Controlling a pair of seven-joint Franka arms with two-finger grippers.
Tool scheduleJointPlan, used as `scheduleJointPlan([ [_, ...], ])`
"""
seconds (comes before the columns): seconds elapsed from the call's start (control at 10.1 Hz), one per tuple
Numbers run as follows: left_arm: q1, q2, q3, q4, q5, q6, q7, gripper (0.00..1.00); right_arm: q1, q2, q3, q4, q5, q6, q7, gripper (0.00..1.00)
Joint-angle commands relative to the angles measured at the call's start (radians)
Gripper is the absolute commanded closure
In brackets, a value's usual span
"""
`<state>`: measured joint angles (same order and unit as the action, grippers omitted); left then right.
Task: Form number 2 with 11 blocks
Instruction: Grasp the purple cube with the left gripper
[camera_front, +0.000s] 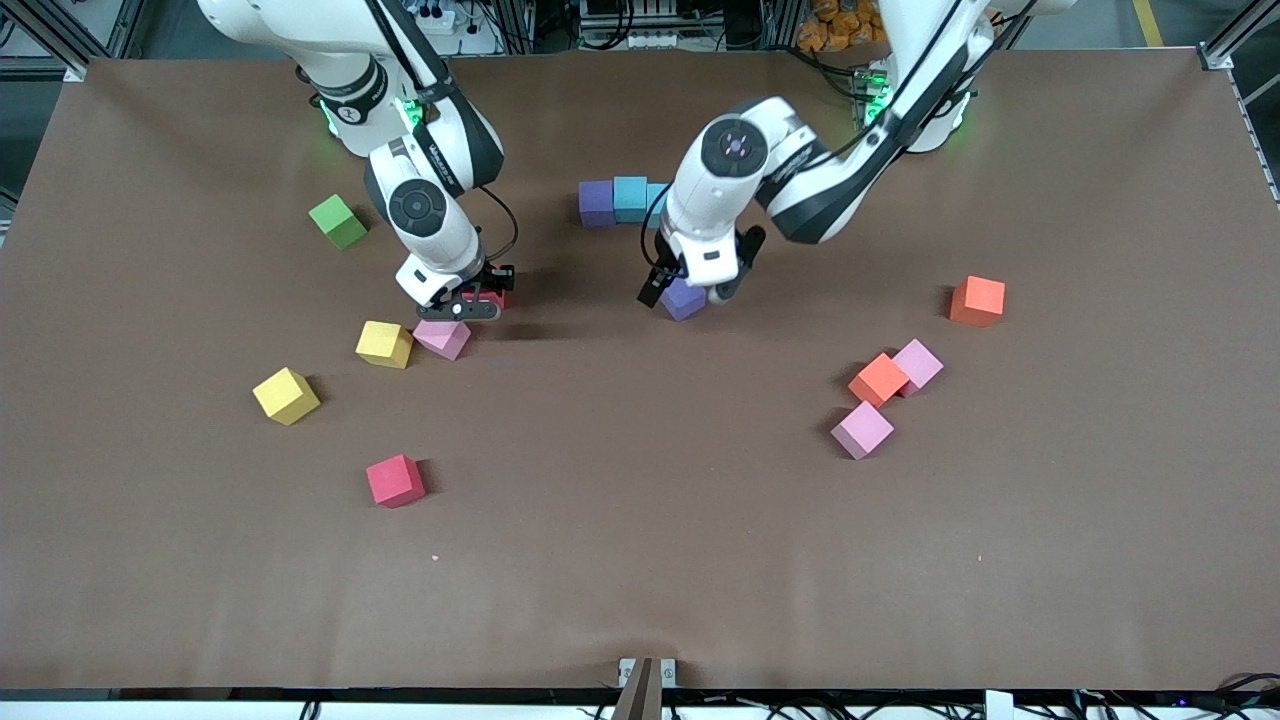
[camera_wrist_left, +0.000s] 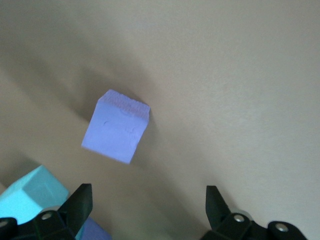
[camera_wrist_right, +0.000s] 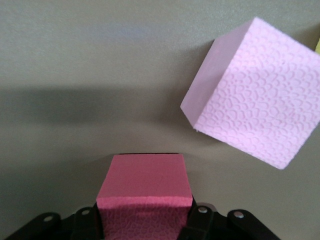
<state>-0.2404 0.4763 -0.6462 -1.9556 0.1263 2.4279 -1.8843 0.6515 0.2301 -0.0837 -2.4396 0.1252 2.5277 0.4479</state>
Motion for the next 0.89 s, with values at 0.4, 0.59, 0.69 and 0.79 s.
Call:
scheduleJointPlan([
  [0.4,-0.013,0.116,-0.003,0.029,0.150,-0.092,0.172,0.00,-0.003,-0.152,0.001,0.001,0.017,-0.124,0.006,0.93],
  [0.59,-0.014,0.148,0.002,0.027,0.189,-0.093,0.174,0.00,-0.012,-0.189,-0.002,0.008,0.017,-0.155,0.000,0.93],
  [0.69,-0.013,0.151,0.002,0.018,0.211,-0.093,0.174,0.00,-0.012,-0.199,-0.004,0.014,0.017,-0.158,0.000,0.92],
  [0.79,-0.013,0.162,0.010,0.020,0.217,-0.093,0.177,0.00,-0.012,-0.201,-0.004,0.022,0.017,-0.158,0.000,0.92],
])
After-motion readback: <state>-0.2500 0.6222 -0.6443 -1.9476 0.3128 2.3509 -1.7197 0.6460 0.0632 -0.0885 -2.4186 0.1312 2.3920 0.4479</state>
